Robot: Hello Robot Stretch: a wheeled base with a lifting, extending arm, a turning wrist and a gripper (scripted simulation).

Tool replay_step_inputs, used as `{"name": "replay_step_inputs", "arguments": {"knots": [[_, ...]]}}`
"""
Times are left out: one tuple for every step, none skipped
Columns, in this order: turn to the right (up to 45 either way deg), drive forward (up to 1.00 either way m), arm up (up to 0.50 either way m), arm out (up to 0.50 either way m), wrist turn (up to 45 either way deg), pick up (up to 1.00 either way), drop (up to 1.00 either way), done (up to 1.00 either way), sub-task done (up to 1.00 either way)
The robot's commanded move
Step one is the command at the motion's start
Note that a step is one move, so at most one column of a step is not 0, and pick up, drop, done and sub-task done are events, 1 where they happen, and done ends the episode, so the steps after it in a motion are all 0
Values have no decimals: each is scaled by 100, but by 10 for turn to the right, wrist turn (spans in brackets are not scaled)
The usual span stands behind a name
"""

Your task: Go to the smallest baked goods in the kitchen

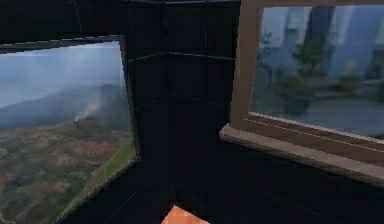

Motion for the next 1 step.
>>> {"name": "replay_step_inputs", "arguments": {"knots": [[-450, 0, 0, 0, 0, 0, 0, 0, 0]]}}
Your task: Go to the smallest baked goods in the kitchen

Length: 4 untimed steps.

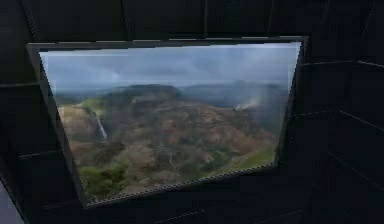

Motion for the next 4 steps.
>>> {"name": "replay_step_inputs", "arguments": {"knots": [[-450, 0, 0, 0, 0, 0, 0, 0, 0], [-450, 0, 0, 0, 0, 0, 0, 0, 0], [-150, 0, 0, 0, 0, 0, 0, 0, 0], [0, 60, 0, 0, 0, 0, 0, 0, 0]]}}
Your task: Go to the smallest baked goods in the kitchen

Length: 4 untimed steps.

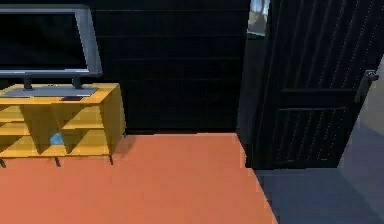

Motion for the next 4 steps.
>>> {"name": "replay_step_inputs", "arguments": {"knots": [[450, 0, 0, 0, 0, 0, 0, 0, 0], [120, 0, 0, 0, 0, 0, 0, 0, 0], [0, 100, 0, 0, 0, 0, 0, 0, 0], [30, 0, 0, 0, 0, 0, 0, 0, 0]]}}
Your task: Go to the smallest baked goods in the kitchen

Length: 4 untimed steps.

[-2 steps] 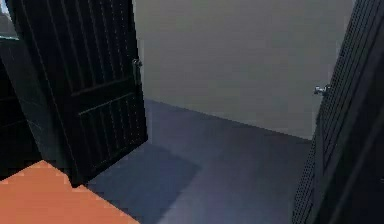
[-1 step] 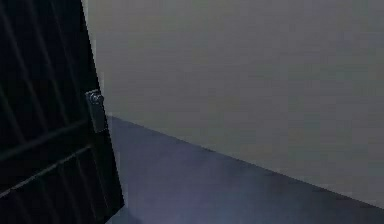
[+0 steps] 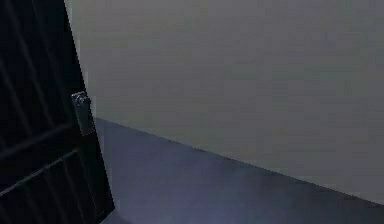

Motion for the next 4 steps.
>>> {"name": "replay_step_inputs", "arguments": {"knots": [[0, 50, 0, 0, 0, 0, 0, 0, 0], [450, 0, 0, 0, 0, 0, 0, 0, 0], [0, 80, 0, 0, 0, 0, 0, 0, 0], [450, 0, 0, 0, 0, 0, 0, 0, 0]]}}
